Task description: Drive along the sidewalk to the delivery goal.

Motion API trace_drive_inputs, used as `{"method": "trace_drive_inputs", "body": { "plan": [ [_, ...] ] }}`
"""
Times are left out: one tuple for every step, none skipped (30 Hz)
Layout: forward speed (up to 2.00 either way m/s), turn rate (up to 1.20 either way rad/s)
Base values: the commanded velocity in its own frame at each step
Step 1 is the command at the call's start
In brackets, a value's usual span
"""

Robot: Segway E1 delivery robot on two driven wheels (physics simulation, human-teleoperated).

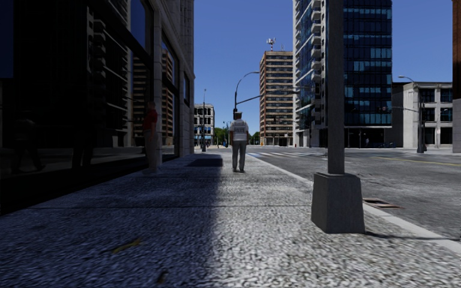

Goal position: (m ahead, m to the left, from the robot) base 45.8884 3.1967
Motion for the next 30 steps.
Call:
{"method": "trace_drive_inputs", "body": {
  "plan": [
    [2.00,0.00],
    [2.00,0.00],
    [2.00,0.00],
    [2.00,0.00],
    [2.00,0.00],
    [2.00,0.00],
    [2.00,0.00],
    [2.00,0.30],
    [2.00,0.30],
    [2.00,0.51],
    [2.00,0.57],
    [2.00,0.58],
    [2.00,0.58],
    [2.00,0.51],
    [2.00,0.51],
    [2.00,0.37],
    [2.00,0.00],
    [2.00,0.00],
    [2.00,0.00],
    [2.00,0.00],
    [2.00,0.00],
    [2.00,0.00],
    [2.00,0.00],
    [2.00,0.00],
    [2.00,0.00],
    [2.00,0.00],
    [2.00,0.00],
    [2.00,0.00],
    [2.00,0.00],
    [2.00,0.00]
  ]
}}
